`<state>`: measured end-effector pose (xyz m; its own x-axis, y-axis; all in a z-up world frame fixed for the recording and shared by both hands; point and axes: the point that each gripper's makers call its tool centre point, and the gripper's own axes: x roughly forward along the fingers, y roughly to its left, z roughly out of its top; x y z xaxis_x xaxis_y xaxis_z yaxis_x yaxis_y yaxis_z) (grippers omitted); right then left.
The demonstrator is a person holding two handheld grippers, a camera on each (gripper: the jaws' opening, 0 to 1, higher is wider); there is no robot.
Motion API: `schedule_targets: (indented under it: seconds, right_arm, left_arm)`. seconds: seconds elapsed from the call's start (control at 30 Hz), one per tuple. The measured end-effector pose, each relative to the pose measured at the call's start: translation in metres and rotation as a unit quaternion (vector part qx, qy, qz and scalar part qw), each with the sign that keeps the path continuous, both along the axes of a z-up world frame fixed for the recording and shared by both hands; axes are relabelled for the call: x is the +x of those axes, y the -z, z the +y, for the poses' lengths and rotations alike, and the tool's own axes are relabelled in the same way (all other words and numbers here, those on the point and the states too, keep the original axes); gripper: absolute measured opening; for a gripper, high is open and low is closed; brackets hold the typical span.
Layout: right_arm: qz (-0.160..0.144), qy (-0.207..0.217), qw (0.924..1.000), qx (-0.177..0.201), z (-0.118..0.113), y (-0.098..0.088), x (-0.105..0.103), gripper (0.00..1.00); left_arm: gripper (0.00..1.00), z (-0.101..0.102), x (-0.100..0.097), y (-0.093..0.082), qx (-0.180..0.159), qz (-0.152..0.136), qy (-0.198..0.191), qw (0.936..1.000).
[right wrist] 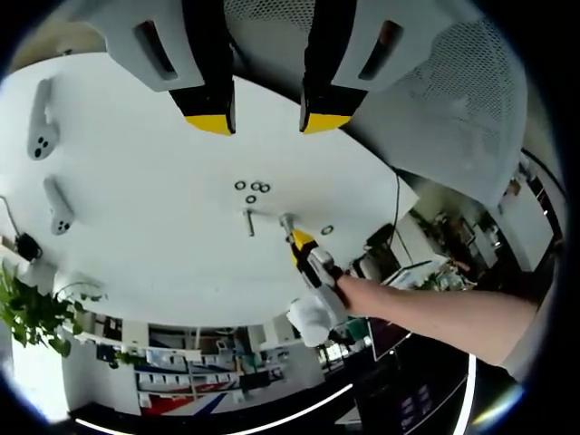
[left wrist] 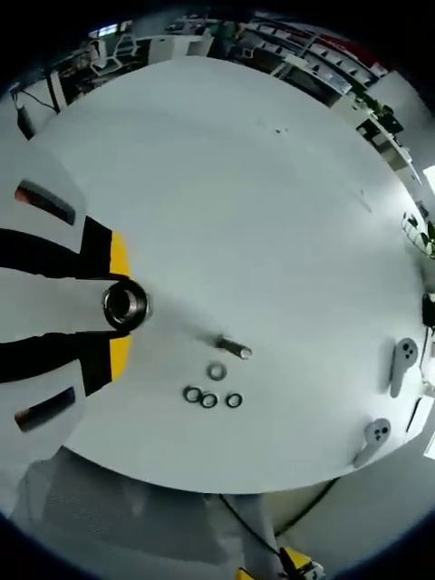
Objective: Place the washer onto the threaded stud by aligning its center hole with the stud, sliding it down to the base, and recovering from edge contact or off-axis alignment until the washer reaches the visible bottom stop.
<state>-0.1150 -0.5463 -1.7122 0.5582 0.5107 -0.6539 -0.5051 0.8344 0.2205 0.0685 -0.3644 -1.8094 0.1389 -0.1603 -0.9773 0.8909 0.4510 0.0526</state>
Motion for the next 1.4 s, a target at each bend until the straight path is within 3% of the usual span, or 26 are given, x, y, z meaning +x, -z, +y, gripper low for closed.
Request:
schedule_targets:
  seconds: [0.23, 0.83, 0.97, 1.2, 1.4]
  right_arm:
    - [-0.001, 0.003, 1.0000, -0.001, -0.002, 0.000, 0.001, 0.31]
    - [0.001, 0.007, 1.0000, -0.001, -0.003, 0.001, 0.001, 0.30]
    - [0.002, 0.008, 1.0000, -0.002, -0.003, 0.001, 0.001, 0.30]
    - [0.003, 0.010, 0.9999, -0.004, -0.004, 0.001, 0.001, 0.30]
    - [0.005, 0.006, 1.0000, -0.005, -0.003, 0.002, 0.000, 0.30]
  left_arm:
    - [0.19, 0.002, 0.000, 0.021, 0.006, 0.011, -0.021, 0.9997]
    - [0.23, 0.000, -0.016, 0.022, 0.017, 0.017, -0.018, 0.9996]
    - [0.31, -0.001, -0.019, 0.022, -0.014, 0.020, -0.053, 0.9983]
    - [0.31, 0.030, -0.022, 0.019, -0.003, 0.019, -0.063, 0.9978]
    - [0.31, 0.072, -0.026, 0.018, 0.002, 0.013, -0.122, 0.9924]
